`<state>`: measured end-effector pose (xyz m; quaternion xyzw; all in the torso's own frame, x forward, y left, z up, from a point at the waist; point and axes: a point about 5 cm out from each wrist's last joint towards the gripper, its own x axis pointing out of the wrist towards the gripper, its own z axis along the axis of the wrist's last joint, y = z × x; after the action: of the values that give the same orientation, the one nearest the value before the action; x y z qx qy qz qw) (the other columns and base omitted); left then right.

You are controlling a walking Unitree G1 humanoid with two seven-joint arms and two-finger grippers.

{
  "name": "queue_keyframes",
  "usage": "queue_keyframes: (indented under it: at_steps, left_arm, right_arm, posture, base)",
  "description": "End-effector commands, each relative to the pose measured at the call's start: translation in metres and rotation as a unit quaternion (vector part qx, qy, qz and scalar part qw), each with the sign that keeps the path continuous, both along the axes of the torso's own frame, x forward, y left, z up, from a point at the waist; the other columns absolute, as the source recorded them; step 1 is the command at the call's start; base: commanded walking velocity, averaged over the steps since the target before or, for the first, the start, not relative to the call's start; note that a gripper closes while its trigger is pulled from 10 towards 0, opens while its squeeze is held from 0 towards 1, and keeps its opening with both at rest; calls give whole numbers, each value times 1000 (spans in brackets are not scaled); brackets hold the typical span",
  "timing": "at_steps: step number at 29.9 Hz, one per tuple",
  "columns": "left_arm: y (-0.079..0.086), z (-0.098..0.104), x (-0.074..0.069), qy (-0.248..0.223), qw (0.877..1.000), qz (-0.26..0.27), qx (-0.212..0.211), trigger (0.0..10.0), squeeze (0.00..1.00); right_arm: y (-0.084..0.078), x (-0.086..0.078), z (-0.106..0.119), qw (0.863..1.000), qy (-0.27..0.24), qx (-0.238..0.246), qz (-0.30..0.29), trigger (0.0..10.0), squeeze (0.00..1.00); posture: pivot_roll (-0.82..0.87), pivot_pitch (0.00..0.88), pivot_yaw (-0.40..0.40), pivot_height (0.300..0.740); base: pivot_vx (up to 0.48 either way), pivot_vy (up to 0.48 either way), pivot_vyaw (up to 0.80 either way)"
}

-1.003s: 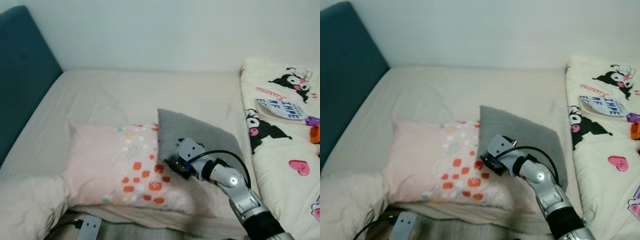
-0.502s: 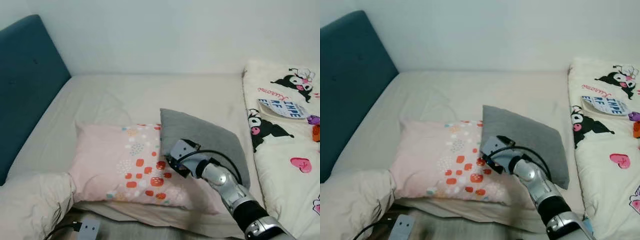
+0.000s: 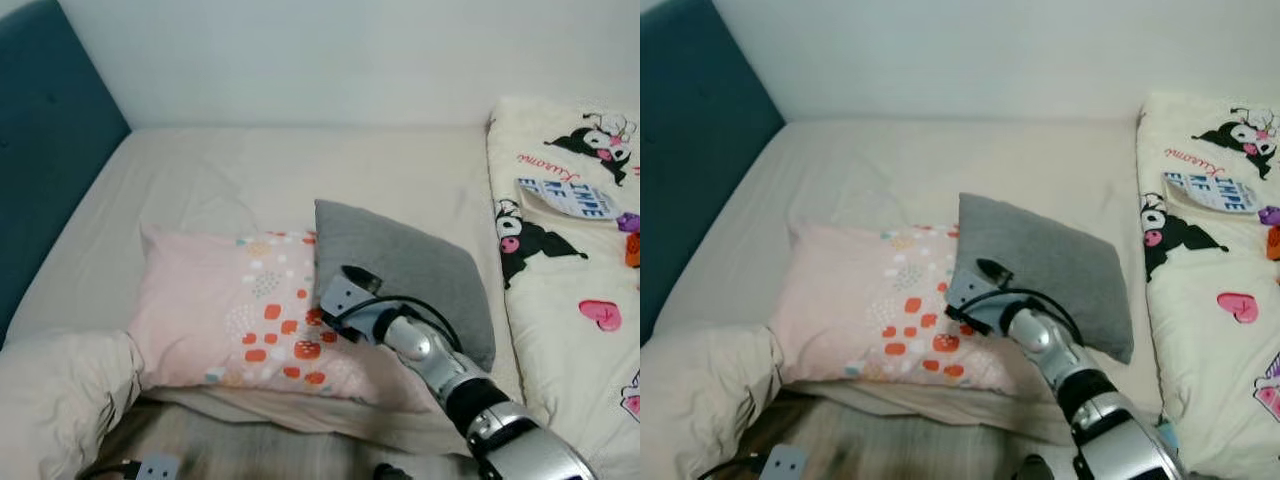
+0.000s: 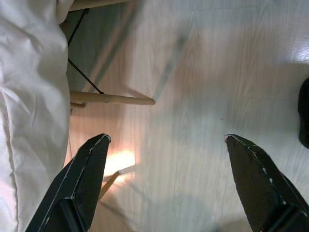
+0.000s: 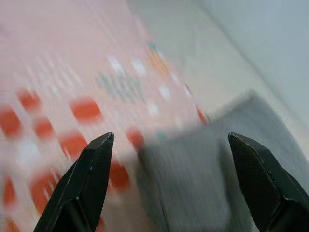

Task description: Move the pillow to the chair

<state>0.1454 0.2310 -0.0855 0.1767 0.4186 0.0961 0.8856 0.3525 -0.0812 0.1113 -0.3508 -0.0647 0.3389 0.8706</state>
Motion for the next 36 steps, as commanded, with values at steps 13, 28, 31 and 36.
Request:
queue_keyframes:
  at_steps: [13,28,31,36]
  left_arm:
    - [12,-1,-15,9,1000,1,18,10000,0]
    - [10,1,-8,1,1000,0,17,10000,0]
    - [10,1,-8,0,1000,1,17,10000,0]
    - [8,1,-6,-1,1000,2,15,10000,0]
  right_arm:
    - [-26,7,-23,981,-16,-177,-73,10000,0]
    - [-53,20,-7,964,-77,-190,-167,10000,0]
    - [-57,20,-7,962,-74,-188,-183,10000,0]
    - [-68,20,-10,956,-59,-187,-217,0,0]
  posture:
    - [-50,305,115,740]
    - [-58,288,116,740]
    - [-59,287,116,740]
    - [-63,279,111,740]
  base:
    - [0,0,0]
    - [0,0,0]
    - [0,0,0]
    - [0,0,0]
